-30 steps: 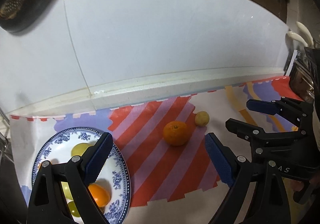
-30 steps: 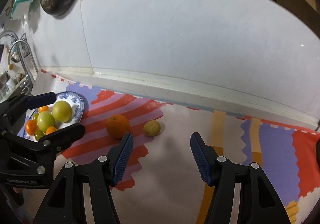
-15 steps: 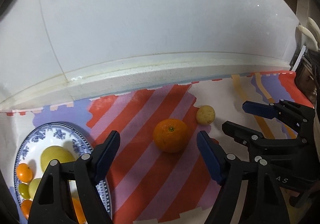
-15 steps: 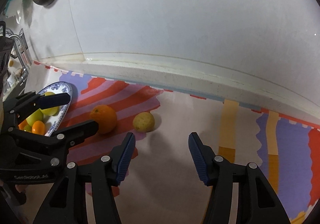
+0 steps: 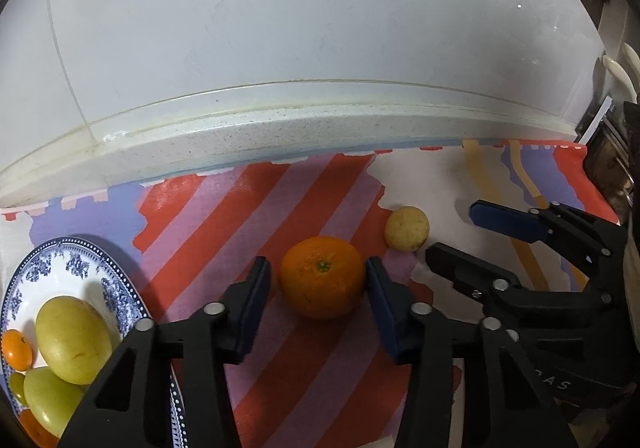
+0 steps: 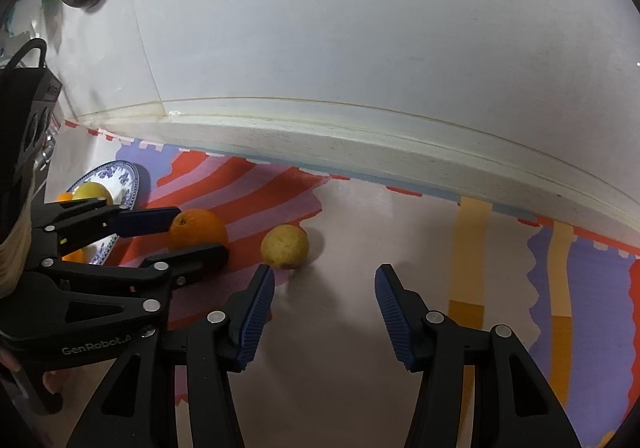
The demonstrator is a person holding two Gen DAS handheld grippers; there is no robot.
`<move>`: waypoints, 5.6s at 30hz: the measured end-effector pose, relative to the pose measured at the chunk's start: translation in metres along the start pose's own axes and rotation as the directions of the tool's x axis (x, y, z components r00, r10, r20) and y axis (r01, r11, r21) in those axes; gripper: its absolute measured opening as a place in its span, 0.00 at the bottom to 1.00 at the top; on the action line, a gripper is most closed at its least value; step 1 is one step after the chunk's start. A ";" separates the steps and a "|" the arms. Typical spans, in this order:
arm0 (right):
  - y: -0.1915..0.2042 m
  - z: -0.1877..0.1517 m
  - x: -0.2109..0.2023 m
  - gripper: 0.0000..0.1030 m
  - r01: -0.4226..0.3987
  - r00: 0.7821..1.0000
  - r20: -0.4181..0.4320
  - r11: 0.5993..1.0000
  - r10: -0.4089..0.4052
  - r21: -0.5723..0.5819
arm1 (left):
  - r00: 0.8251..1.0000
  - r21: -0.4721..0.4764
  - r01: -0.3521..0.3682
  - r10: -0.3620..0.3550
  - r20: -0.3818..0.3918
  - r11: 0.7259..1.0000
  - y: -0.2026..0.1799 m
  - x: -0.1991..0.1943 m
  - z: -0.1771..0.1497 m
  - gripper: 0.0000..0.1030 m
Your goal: Organize fruits
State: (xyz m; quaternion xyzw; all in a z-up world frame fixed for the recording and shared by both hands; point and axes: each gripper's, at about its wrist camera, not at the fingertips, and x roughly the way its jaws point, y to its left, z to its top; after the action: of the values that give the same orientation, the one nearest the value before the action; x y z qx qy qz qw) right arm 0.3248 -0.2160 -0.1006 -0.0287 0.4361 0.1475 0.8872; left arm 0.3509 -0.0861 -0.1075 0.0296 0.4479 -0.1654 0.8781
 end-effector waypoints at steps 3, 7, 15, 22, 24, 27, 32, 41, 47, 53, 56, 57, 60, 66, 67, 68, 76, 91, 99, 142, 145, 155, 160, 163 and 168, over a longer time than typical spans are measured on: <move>0.002 0.002 0.004 0.52 -0.013 1.000 -0.005 1.000 0.013 0.002 | 1.000 -0.008 -0.022 0.022 -0.003 1.000 0.002 -0.001 0.001 0.41; 0.009 0.005 0.007 0.52 -0.010 1.000 -0.004 1.000 0.010 -0.009 | 1.000 -0.028 -0.021 0.021 0.016 0.999 0.010 -0.010 0.000 0.41; 0.018 0.009 0.023 0.40 -0.022 0.999 -0.024 1.000 0.021 -0.018 | 0.999 -0.043 -0.040 0.041 0.032 0.998 0.017 -0.017 -0.002 0.41; 0.022 0.009 0.027 0.30 -0.016 1.000 -0.026 1.000 0.015 -0.025 | 0.999 -0.053 -0.038 0.040 0.027 0.998 0.023 -0.015 -0.004 0.41; 0.022 0.009 0.026 0.30 -0.008 1.000 -0.019 1.000 0.007 -0.024 | 0.999 -0.053 -0.037 0.039 0.029 0.998 0.027 -0.018 -0.006 0.41; 0.023 0.009 0.023 0.30 -0.008 1.000 -0.014 1.000 0.008 -0.017 | 0.999 -0.049 -0.036 0.038 0.037 0.998 0.026 -0.023 -0.008 0.41; 0.025 0.008 0.006 0.30 -0.006 1.000 0.009 1.000 0.006 -0.001 | 0.997 -0.040 -0.025 0.028 0.069 0.999 0.022 -0.042 -0.012 0.41; 0.040 0.007 -0.046 0.30 -0.009 0.997 0.080 1.000 0.008 0.013 | 0.989 -0.036 -0.008 0.013 0.145 0.999 0.018 -0.095 -0.021 0.41; 0.064 0.007 -0.081 0.30 -0.014 0.992 0.128 1.000 0.013 0.006 | 0.982 -0.041 -0.012 0.020 0.188 0.999 0.019 -0.128 -0.025 0.41; 0.085 0.009 -0.105 0.30 -0.017 0.988 0.156 1.000 0.016 0.007 | 0.976 -0.051 -0.022 0.032 0.217 0.998 0.025 -0.157 -0.032 0.41; 0.098 0.010 -0.117 0.30 -0.017 0.986 0.165 1.000 0.016 0.004 | 0.973 -0.060 -0.030 0.043 0.229 0.998 0.031 -0.172 -0.038 0.41; 0.103 0.010 -0.120 0.30 -0.020 0.986 0.167 1.000 0.019 0.002 | 0.972 -0.062 -0.034 0.047 0.232 0.998 0.033 -0.177 -0.041 0.41; 0.117 0.010 -0.129 0.30 -0.024 0.984 0.175 1.000 0.024 -0.005 | 0.968 -0.076 -0.039 0.057 0.243 0.996 0.043 -0.190 -0.050 0.41; 0.150 0.011 -0.139 0.30 -0.039 0.982 0.182 0.999 0.044 -0.032 | 0.965 -0.103 -0.075 0.099 0.243 0.992 0.065 -0.211 -0.071 0.41; 0.155 0.010 -0.139 0.30 -0.042 0.983 0.180 0.998 0.048 -0.038 | 0.964 -0.105 -0.081 0.105 0.244 0.991 0.069 -0.214 -0.074 0.41; 0.159 0.011 -0.140 0.30 -0.043 0.983 0.179 0.998 0.050 -0.042 | 0.963 -0.107 -0.088 0.112 0.244 0.990 0.072 -0.217 -0.077 0.41; 0.199 0.013 -0.136 0.30 -0.080 0.983 0.159 0.994 0.092 -0.081 | 0.961 -0.123 -0.126 0.152 0.233 0.984 0.103 -0.234 -0.092 0.41; 0.238 0.043 -0.083 0.30 -0.131 0.985 0.092 0.980 0.146 -0.152 | 0.969 -0.121 -0.148 0.169 0.182 0.981 0.159 -0.209 -0.087 0.41; 0.246 0.059 -0.035 0.30 -0.164 0.984 0.035 0.967 0.174 -0.197 | 0.979 -0.071 -0.127 0.136 0.155 0.989 0.181 -0.173 -0.085 0.41; 0.219 0.033 -0.067 0.40 -0.042 0.992 0.117 0.994 0.054 -0.103 | 0.951 -0.109 -0.171 0.193 0.242 0.979 0.145 -0.205 -0.095 0.74; 0.211 0.023 -0.090 0.47 -0.005 0.990 0.142 0.998 0.015 -0.069 | 0.937 -0.113 -0.182 0.207 0.280 0.977 0.131 -0.222 -0.100 0.86; 0.188 -0.022 -0.162 0.69 0.097 0.972 0.211 0.995 -0.100 0.025 | 0.898 -0.076 -0.208 0.221 0.380 0.975 0.079 -0.270 -0.124 1.00; 0.181 -0.052 -0.195 0.74 0.137 0.962 0.231 0.989 -0.146 0.053 | 0.895 -0.059 -0.200 0.207 0.395 0.978 0.055 -0.286 -0.143 1.00; 0.177 -0.068 -0.215 0.75 0.158 0.954 0.247 0.985 -0.172 0.075 | 0.895 -0.054 -0.197 0.202 0.397 0.979 0.042 -0.293 -0.155 1.00; 0.169 -0.092 -0.247 0.83 0.199 0.936 0.269 0.972 -0.228 0.128 | 0.894 -0.065 -0.187 0.197 0.402 0.980 0.024 -0.302 -0.172 1.00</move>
State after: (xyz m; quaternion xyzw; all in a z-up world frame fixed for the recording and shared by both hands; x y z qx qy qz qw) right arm 0.0639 -0.1294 0.0488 -0.0109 0.3064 0.0311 0.9513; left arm 0.0607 0.0505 0.0277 0.0275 0.2523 -0.0750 0.9644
